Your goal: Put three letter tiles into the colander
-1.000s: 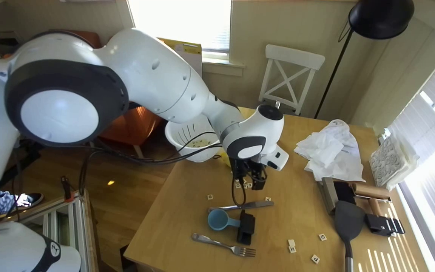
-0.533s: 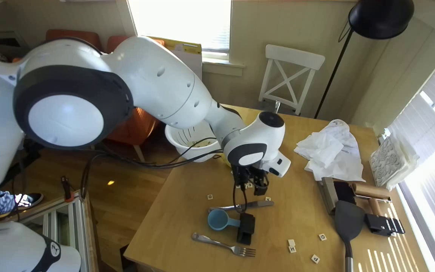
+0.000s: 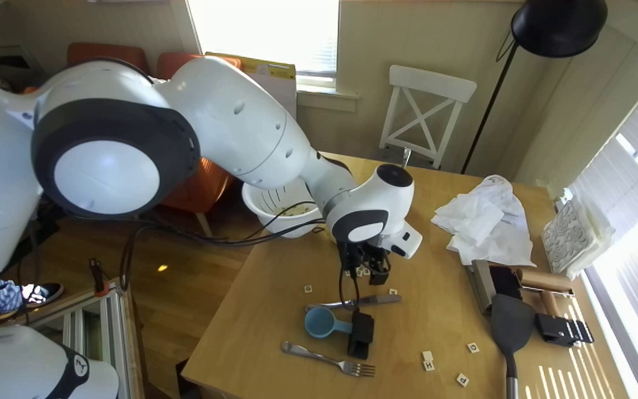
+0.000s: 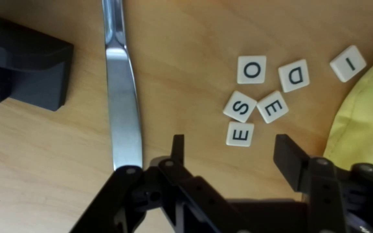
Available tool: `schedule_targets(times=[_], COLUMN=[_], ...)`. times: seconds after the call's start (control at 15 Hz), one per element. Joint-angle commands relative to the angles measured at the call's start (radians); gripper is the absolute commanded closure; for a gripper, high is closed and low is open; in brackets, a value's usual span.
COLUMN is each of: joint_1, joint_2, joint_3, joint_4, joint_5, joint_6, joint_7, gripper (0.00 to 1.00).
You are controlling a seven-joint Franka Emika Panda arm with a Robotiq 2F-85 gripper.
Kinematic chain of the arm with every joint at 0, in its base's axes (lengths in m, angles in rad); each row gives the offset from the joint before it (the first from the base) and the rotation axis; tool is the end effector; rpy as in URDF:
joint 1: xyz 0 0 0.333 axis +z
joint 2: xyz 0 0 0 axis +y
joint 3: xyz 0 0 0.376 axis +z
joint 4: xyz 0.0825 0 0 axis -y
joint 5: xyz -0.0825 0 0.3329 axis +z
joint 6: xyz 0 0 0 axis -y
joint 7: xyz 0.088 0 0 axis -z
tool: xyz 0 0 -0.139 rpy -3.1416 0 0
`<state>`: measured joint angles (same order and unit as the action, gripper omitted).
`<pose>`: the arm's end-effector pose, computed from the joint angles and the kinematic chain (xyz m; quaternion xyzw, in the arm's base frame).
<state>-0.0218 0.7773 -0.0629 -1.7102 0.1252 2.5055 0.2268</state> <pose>0.6794 -0.0501 0.1926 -0.9806 0.1952 -0.0093 0.0164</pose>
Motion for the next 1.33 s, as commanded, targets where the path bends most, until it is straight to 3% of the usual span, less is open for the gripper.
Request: schedule_targets(times=[0.0, 0.33, 0.87, 1.0, 1.07, 1.27], joint_1=[0.019, 0.026, 0.031, 0.033, 0.034, 0.037], joint_2=[0.023, 0.041, 0.070, 0.070, 0.070, 0.069], joint_3=[-0.013, -0.021, -0.027, -0.029, -0.031, -0.033], joint_4=[0.032, 0.052, 0.077, 0.080, 0.081, 0.083], joint_5=[-0.008, -0.011, -0.012, -0.013, -0.014, -0.015], joint_6=[-0.002, -0.005, -0.014, -0.017, -0.021, -0.028], joint_7=[0.032, 0.045, 0.058, 0.061, 0.063, 0.067], gripper=[0.31, 0.29, 0.42, 0.52, 0.61, 0.69])
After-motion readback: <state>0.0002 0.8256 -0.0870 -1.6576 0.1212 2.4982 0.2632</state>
